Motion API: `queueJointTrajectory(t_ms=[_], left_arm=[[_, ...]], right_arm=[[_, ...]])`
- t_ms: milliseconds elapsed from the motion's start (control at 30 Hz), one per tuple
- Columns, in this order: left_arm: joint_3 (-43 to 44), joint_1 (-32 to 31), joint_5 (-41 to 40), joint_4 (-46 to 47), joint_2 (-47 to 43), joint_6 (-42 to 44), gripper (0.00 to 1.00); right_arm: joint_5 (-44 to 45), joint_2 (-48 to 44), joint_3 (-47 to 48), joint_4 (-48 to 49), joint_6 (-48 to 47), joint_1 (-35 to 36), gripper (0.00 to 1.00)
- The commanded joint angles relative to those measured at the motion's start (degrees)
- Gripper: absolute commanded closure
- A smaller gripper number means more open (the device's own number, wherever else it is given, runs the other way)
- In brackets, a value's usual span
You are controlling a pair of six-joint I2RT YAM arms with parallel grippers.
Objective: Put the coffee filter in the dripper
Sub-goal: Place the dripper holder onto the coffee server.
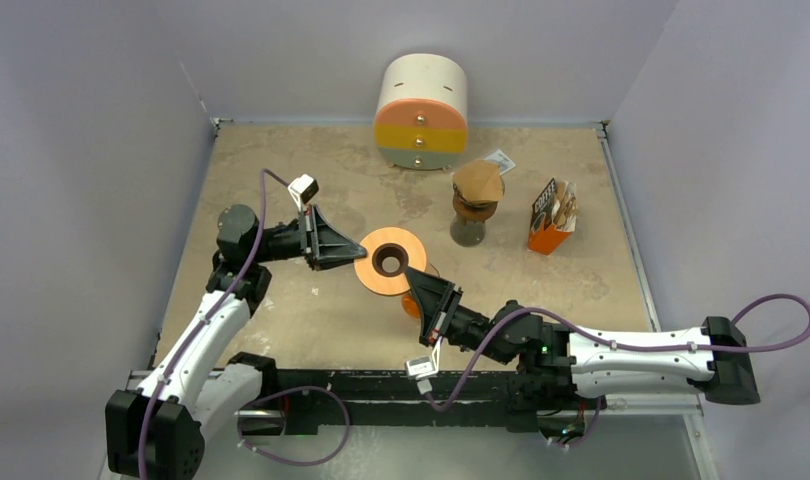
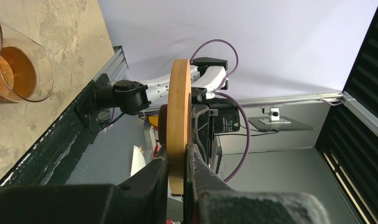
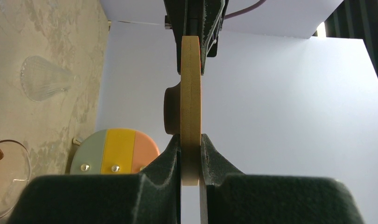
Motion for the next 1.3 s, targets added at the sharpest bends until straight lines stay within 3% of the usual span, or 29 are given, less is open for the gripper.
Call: queueJointTrajectory(t_ms=[0, 67, 167, 267, 467, 567, 767, 1067, 1267], left_arm=[[-0.1, 0.2, 1.4, 3.9, -0.2, -0.2, 1.0], [-0.1, 0.2, 1.3, 4.0, -0.3, -0.2, 1.0], [-0.2, 0.2, 1.0, 4.0, -0.2, -0.1, 1.0], [-0.1, 0.2, 0.8, 4.2, 0.1, 0.1, 1.0], [0.0, 0.2, 0.3, 3.5, 0.8, 1.5, 1.0], [-0.4, 0.2, -0.5, 2.6, 1.2, 3.0, 1.0], [-0.4, 0.1, -1.1, 1.5, 3.0, 6.7, 1.0], [-2.0, -3.7, -4.5, 5.7, 7.3, 9.9, 1.0], [-4.5, -8.3, -9.0, 15.9, 13.5, 9.4, 1.0]], right_arm=[[2.0, -1.0, -0.1, 6.5, 0.1, 0.3, 1.0], [2.1, -1.2, -0.3, 7.1, 0.7, 0.3, 0.97], [2.0, -2.1, -0.3, 5.8, 1.7, 0.2, 0.78], [2.5, -3.3, 0.2, 2.9, 3.4, 0.3, 0.68], [5.8, -6.9, 3.4, -9.1, 12.8, 0.3, 0.5], [8.6, -8.4, 8.0, -20.3, 25.9, 0.3, 0.38], [12.6, -9.7, 17.9, -41.6, 50.5, 0.3, 0.26], [22.6, -13.4, 21.4, -47.6, 74.6, 0.3, 0.05], [25.9, -12.7, 27.1, -56.0, 88.1, 0.3, 0.03]])
